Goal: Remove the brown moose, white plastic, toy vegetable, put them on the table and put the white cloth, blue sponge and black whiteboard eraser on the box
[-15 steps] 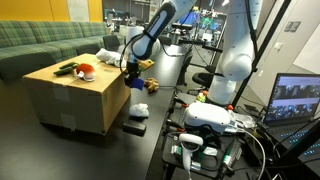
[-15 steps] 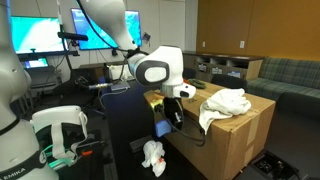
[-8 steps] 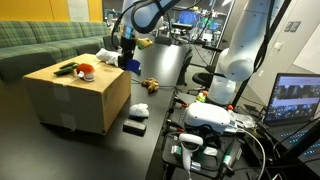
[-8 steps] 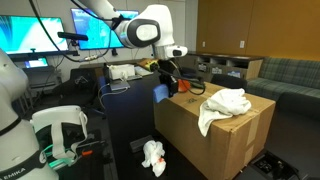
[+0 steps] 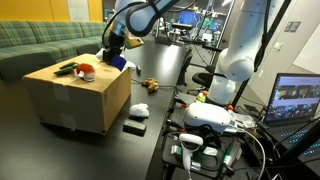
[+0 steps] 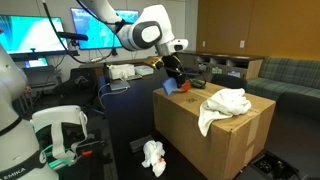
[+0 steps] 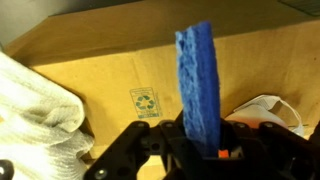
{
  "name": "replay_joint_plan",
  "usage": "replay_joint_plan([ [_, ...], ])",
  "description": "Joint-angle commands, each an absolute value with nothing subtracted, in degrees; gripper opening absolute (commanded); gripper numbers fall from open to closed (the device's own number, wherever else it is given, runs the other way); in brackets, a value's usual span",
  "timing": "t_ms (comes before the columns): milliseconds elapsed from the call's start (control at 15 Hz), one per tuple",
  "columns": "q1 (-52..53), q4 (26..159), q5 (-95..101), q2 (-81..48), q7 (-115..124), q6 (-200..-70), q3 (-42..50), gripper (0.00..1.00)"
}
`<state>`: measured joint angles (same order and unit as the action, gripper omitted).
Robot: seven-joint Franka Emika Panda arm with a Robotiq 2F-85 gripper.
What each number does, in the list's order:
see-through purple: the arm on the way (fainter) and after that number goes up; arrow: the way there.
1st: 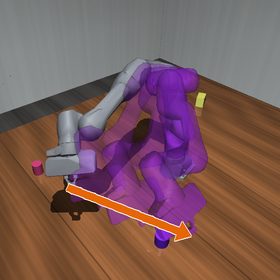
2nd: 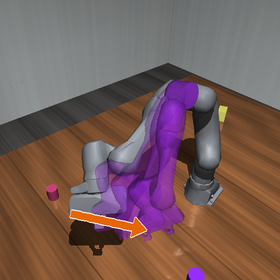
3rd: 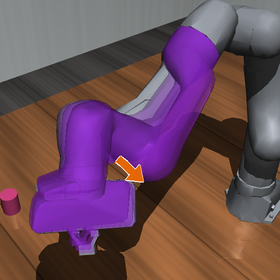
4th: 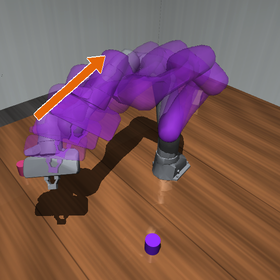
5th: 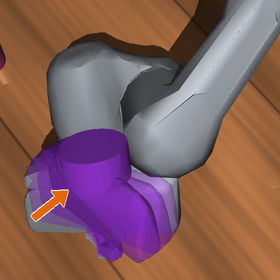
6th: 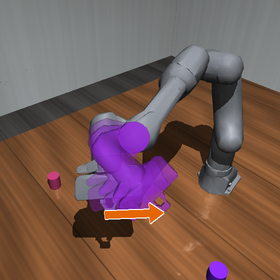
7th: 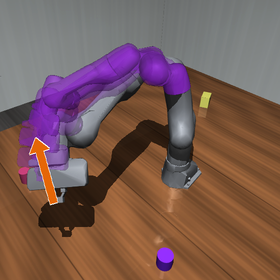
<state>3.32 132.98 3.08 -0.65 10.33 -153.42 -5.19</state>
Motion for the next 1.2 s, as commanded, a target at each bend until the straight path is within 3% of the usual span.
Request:
replay_joint_plan([
  [0, 3.69, 127.01, 6.38, -8.42, 14.51, -157.80, -4.05, 0.04],
  [600, 10.67, 118.29, 19.80, -18.48, 31.41, -161.47, 6.49, 0.05],
  [667, 11.67, 117.72, 21.24, -18.60, 33.41, -161.11, 7.69, 0.40],
  [800, 12.60, 116.96, 22.81, -18.19, 35.85, -160.35, 8.61, 0.40],
  [1133, 14.62, 116.59, 23.53, -15.30, 37.01, -159.27, 10.08, 0.78],
])
